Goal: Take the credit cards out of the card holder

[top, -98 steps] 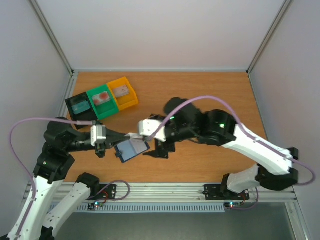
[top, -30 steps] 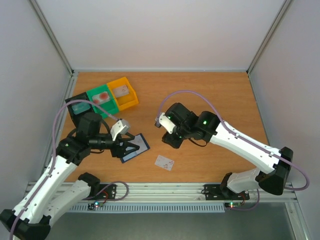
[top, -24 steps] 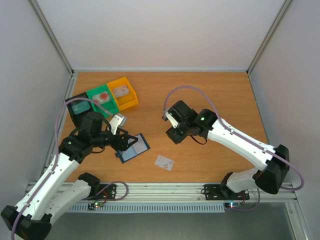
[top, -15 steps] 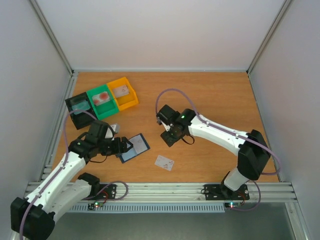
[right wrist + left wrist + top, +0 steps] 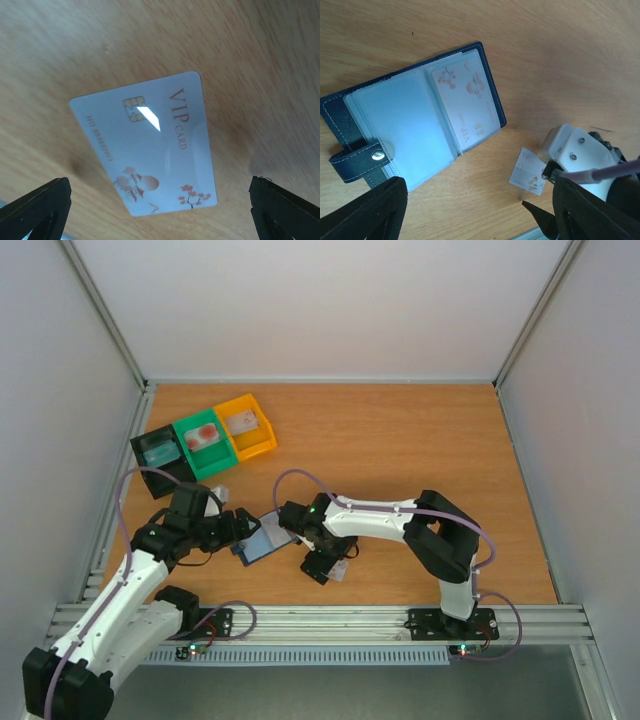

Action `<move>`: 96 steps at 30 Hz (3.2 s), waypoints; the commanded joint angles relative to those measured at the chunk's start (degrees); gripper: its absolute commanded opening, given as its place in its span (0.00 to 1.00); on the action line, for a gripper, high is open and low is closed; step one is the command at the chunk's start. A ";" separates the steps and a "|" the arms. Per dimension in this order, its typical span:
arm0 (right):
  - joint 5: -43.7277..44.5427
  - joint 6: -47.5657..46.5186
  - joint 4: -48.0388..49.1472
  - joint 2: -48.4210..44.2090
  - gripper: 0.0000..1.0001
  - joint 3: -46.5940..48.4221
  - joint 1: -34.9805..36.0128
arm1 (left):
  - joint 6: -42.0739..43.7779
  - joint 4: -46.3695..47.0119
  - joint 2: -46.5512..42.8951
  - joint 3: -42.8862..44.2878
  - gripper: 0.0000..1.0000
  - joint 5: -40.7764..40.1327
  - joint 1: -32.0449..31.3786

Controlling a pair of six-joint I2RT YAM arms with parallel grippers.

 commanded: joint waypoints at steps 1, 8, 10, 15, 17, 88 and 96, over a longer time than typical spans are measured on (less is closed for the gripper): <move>1.08 -0.08 -1.83 1.87 0.97 0.50 0.01 | -1.44 2.94 -0.76 -1.21 0.80 0.13 0.74; -3.91 -0.42 -1.78 4.28 0.77 -1.16 1.54 | -2.02 4.42 -0.67 -1.93 0.80 0.52 1.38; -4.49 0.35 -1.54 4.14 0.68 -2.59 1.55 | -2.29 4.41 -0.79 -1.98 0.80 0.60 1.60; -0.17 2.76 -2.31 4.31 0.53 -3.37 1.48 | -2.67 5.22 -0.91 -2.61 0.80 0.88 1.90; 1.37 4.35 -2.97 4.30 0.52 -3.50 1.06 | -2.97 5.38 -0.95 -2.83 0.80 0.79 1.94; -14.57 40.69 18.82 -20.77 0.50 -24.96 -18.28 | 104.36 -5.42 39.85 16.19 0.37 1.12 -31.54; -23.60 39.50 24.81 -18.61 0.47 -28.60 -22.42 | 107.77 4.07 48.27 16.56 0.24 -3.17 -33.76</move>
